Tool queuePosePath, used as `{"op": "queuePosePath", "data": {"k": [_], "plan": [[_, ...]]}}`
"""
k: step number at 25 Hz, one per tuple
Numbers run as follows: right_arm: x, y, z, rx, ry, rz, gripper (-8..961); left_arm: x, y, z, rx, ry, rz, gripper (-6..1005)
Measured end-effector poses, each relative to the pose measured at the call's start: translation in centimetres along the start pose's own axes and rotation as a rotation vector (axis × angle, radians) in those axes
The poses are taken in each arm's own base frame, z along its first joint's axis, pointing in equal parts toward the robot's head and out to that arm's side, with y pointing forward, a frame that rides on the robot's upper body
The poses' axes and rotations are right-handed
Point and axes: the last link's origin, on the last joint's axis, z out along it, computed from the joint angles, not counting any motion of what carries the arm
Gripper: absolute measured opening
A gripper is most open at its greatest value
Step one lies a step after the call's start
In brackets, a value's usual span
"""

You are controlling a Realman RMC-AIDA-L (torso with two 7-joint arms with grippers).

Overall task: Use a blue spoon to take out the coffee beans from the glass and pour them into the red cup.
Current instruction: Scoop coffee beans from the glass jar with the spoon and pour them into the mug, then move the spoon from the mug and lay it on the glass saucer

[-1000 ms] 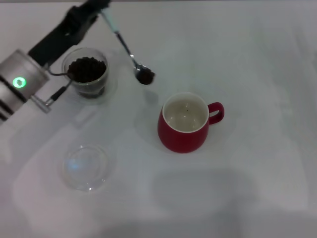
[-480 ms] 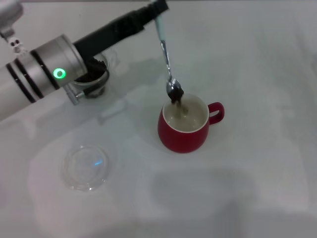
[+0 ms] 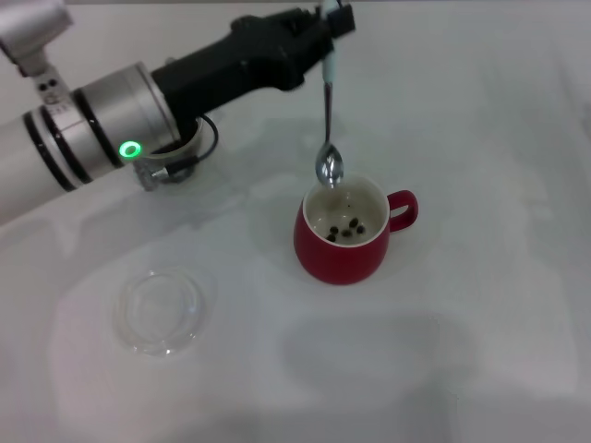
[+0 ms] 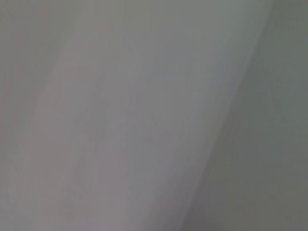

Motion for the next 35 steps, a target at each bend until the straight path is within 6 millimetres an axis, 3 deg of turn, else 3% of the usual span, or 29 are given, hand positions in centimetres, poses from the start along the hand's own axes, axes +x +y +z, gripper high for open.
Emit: {"op": "queuePosePath", "data": {"k": [6,12,16,21,26,35], "plan": [[0.0,0.0,0.0,0.001,0.0,0.0,841,0.5,-0.4,-3.3,0.069,0.187,-0.153,135],[-0.1,-0.1,0.0,0.005,-0.006,0.003,841,-0.5,-0.6,-11.0,0.164,0.457,-0.462,135],[-0.2,0.1,0.3,0.003,-0.014,0.006,841,-4.0,0.1,-16.9,0.279,0.538,-0.623,136],[-0.3,0.0,0.4,0.003,-0.015,0.002,841,-7.6,1.6,-21.1,0.396,0.523,-0.708,136],[-0.4,0.2,0.6,-0.001,-0.017,0.004,841,-9.7,2.1,-23.6,0.521,0.454,-0.678,135],[-0.2,0.3,0.6,-0.007,-0.01,0.004,840,-10.2,0.7,-23.0,0.593,0.37,-0.61,138]]}}
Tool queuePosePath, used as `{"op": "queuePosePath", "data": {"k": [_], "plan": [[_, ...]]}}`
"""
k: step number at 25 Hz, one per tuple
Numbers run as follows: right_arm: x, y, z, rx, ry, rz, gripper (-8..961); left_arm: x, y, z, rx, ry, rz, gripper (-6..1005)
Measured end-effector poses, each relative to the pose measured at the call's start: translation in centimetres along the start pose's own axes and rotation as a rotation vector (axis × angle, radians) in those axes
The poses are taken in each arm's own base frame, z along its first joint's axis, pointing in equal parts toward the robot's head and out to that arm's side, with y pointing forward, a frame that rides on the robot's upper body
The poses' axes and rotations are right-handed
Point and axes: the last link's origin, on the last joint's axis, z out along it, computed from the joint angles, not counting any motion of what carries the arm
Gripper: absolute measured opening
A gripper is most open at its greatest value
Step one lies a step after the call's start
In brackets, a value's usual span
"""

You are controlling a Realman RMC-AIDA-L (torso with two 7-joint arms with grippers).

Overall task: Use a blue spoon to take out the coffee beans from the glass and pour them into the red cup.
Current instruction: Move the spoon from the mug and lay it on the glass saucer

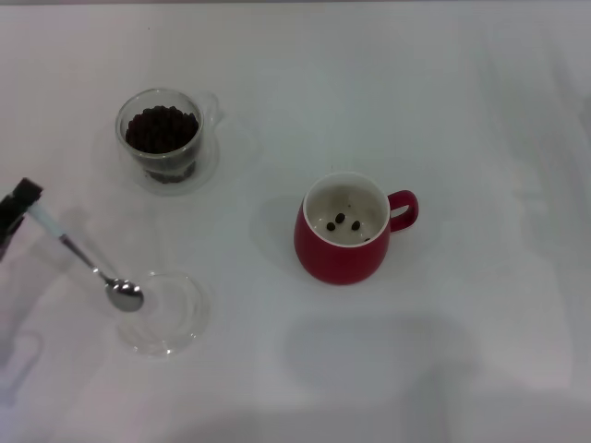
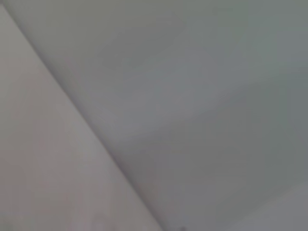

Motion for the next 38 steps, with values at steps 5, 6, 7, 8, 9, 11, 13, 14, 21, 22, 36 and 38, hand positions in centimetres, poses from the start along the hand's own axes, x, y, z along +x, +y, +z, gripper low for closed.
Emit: {"op": "queuePosePath", "data": {"k": [5,6,7,8,9,11,13,14,21,22,36,38], "plan": [[0.0,-0.1,-0.2,-0.001,0.0,-0.001,841,-0.9,0.3,2.2,-0.003,-0.032,0.008,142],[0.0,-0.1,-0.2,-0.002,0.001,-0.001,841,-1.1,0.4,2.6,-0.001,-0.042,0.009,143],[0.1,0.0,-0.2,-0.002,0.0,-0.001,841,-1.3,0.4,3.0,0.002,-0.053,0.01,144],[0.0,0.0,-0.2,-0.004,0.0,-0.001,841,-1.5,0.4,3.4,0.006,-0.066,0.011,145],[0.0,0.0,-0.2,-0.005,-0.001,0.0,841,-1.7,0.4,3.6,0.01,-0.075,0.012,145],[0.0,0.0,-0.2,-0.005,-0.003,0.0,841,-2.0,0.3,3.9,0.019,-0.091,0.014,147],[0.0,0.0,-0.2,-0.003,-0.005,0.001,841,-2.1,0.3,4.0,0.024,-0.096,0.015,149],[0.0,0.0,-0.2,-0.002,-0.007,0.002,841,-2.2,0.3,4.1,0.024,-0.096,0.015,150],[-0.1,0.0,0.0,0.001,-0.006,0.004,842,-2.7,0.0,3.9,0.04,-0.13,0.017,156],[-0.1,0.0,0.0,0.0,-0.006,0.004,842,-2.8,-0.1,3.9,0.046,-0.14,0.018,157],[-0.1,0.1,0.1,-0.003,-0.008,0.004,843,-3.2,0.0,4.9,0.049,-0.185,0.036,169],[-0.1,0.1,0.1,-0.003,-0.009,0.004,844,-3.2,0.2,5.1,0.043,-0.185,0.037,170]]}}
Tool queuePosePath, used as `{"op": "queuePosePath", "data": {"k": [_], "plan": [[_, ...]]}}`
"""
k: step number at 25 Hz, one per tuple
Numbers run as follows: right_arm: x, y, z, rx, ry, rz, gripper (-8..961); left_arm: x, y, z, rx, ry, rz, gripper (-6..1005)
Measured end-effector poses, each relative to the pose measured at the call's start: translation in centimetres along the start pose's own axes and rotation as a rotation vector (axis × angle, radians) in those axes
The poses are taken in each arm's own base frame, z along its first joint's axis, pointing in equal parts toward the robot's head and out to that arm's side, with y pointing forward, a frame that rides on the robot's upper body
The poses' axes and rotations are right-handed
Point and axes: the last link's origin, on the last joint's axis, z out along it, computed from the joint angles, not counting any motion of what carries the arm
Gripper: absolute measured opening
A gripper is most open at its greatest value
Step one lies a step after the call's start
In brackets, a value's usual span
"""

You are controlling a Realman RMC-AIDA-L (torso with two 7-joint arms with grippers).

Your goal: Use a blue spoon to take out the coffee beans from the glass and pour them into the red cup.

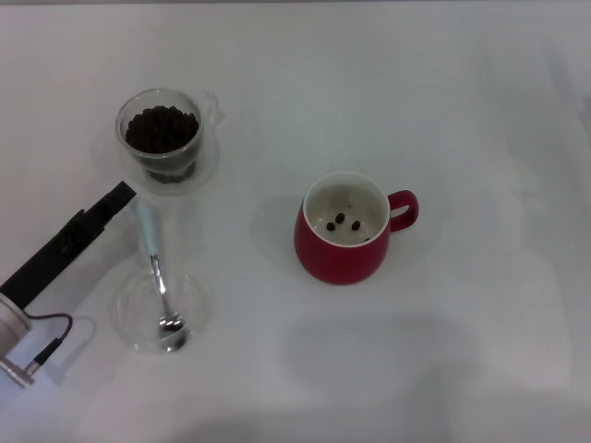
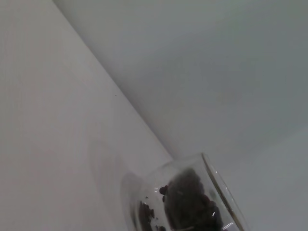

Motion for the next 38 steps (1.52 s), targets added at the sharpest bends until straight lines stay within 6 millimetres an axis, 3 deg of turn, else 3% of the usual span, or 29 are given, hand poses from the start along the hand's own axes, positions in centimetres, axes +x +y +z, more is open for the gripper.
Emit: {"op": "queuePosePath", "data": {"k": [2,10,16,21,27,31,38], "plan": [[0.0,0.0,-0.1,0.001,-0.001,0.0,844,0.0,0.0,0.1,-0.002,0.0,0.004,172],[-0.1,-0.1,-0.2,0.004,-0.005,0.001,845,0.3,-0.1,-0.1,0.004,0.018,0.005,361],[-0.1,-0.2,-0.2,0.005,-0.004,0.001,845,1.6,-0.9,-1.6,0.043,0.12,0.032,473],[-0.1,-0.3,-0.3,0.009,-0.003,-0.005,846,4.3,-1.8,-4.6,0.172,0.395,0.376,548],[0.1,-0.2,-0.2,-0.003,0.016,-0.133,846,5.3,-2.4,-5.7,0.339,0.471,0.725,549],[0.4,0.3,-0.2,-0.012,0.009,-0.339,847,6.2,-2.8,-6.4,0.438,0.533,0.792,547],[0.5,0.8,-0.1,-0.013,-0.006,-0.435,847,6.9,-3.5,-6.8,0.502,0.563,0.767,789]]}}
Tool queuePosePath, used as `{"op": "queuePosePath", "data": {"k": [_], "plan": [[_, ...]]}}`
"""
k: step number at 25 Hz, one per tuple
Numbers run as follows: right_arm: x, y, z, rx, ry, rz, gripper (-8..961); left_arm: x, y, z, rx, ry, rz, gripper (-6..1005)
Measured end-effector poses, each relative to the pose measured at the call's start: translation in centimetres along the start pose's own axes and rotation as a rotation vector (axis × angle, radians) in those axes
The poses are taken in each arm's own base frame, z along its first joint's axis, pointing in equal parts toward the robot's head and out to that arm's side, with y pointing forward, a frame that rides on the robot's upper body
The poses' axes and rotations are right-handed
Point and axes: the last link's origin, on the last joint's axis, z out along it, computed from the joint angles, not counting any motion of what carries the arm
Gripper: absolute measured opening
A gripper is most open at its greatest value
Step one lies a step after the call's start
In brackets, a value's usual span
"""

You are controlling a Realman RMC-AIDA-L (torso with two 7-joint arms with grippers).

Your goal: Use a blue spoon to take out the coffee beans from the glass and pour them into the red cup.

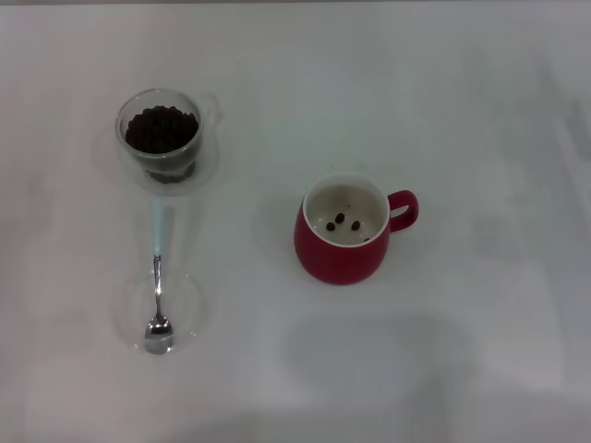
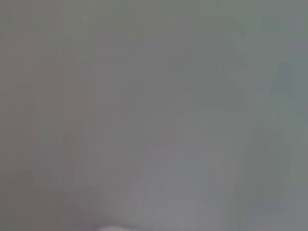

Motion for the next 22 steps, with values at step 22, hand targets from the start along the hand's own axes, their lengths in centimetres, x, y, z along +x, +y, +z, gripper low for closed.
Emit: {"op": "queuePosePath", "data": {"k": [22], "plan": [[-0.2,0.3,0.8,0.003,-0.003,0.045,846,-0.2,0.6,2.4,0.023,-0.036,-0.039,836]]}}
